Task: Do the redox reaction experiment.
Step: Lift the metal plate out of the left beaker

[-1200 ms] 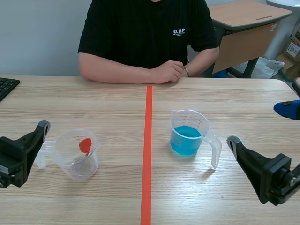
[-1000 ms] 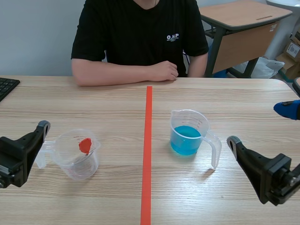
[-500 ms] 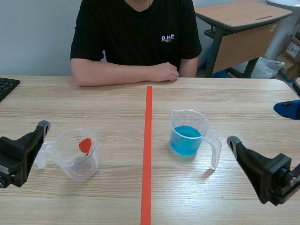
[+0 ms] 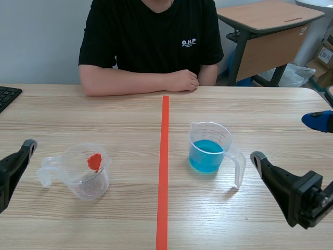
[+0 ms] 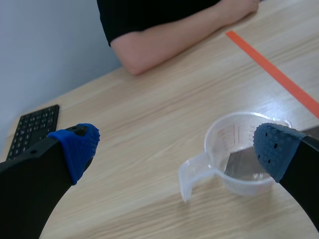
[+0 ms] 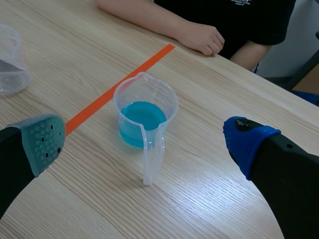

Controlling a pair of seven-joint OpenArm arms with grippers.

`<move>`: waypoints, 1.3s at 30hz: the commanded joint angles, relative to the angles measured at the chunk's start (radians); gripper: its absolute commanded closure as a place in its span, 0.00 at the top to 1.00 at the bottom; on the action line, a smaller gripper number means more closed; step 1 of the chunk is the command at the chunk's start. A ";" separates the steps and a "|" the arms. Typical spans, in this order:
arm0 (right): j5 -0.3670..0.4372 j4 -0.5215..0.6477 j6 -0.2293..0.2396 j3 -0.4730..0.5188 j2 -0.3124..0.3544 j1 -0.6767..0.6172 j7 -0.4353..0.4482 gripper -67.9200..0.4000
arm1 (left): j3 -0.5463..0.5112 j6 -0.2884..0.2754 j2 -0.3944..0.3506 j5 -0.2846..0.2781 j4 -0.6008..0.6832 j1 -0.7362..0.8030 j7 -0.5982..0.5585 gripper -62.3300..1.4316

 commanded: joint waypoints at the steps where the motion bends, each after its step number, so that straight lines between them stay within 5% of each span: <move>1: 0.003 0.022 -0.001 -0.007 0.008 0.031 0.018 1.00 | -0.022 0.006 -0.003 -0.006 -0.004 0.038 -0.007 1.00; 11: -0.022 0.021 0.013 -0.145 0.077 0.134 0.019 1.00 | -0.098 0.013 0.020 -0.041 -0.174 0.233 -0.007 1.00; 22: -0.062 0.021 0.013 -0.372 0.186 0.296 0.018 1.00 | -0.098 0.012 0.163 -0.091 -0.430 0.254 -0.008 1.00; 39: -0.087 -0.078 0.013 -0.740 0.186 0.599 0.015 1.00 | 0.047 -0.026 0.218 -0.124 -0.578 0.248 -0.037 1.00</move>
